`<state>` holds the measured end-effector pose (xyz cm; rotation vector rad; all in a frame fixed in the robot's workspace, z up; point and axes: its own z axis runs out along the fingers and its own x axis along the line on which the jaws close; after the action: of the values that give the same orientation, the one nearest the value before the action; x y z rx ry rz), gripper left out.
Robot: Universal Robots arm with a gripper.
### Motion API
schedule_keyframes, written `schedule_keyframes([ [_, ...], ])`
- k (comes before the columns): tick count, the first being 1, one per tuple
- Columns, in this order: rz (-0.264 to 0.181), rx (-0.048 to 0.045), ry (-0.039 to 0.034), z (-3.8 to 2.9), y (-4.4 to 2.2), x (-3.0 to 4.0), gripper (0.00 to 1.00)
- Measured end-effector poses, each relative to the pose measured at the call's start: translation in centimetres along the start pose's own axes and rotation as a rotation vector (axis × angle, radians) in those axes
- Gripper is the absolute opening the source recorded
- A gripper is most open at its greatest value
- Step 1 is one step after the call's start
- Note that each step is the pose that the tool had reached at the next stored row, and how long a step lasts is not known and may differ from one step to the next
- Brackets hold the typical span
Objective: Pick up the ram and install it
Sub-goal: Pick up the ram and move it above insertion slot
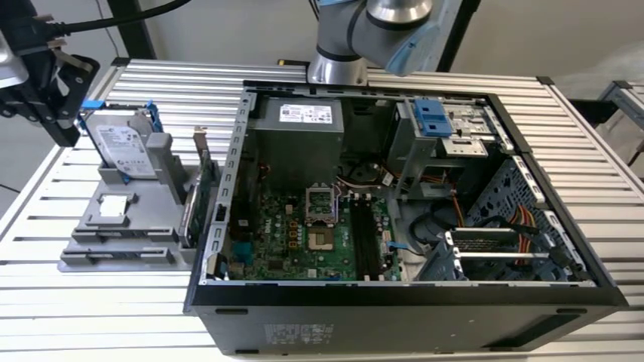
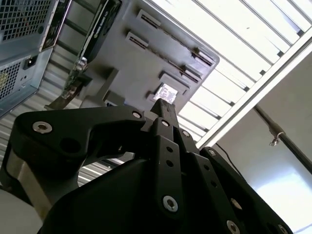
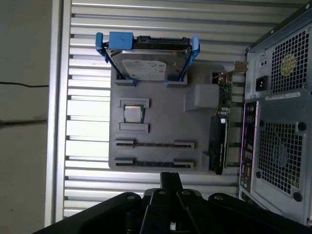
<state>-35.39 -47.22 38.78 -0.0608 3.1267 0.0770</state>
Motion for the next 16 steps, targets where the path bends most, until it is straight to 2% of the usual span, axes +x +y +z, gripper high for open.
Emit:
schedule_keyframes([
  [8, -0.077, -0.0011, 0.0038, 0.00, 0.00, 0.00, 0.00],
  [16, -0.134, -0.0019, 0.0066, 0.00, 0.00, 0.00, 0.00],
])
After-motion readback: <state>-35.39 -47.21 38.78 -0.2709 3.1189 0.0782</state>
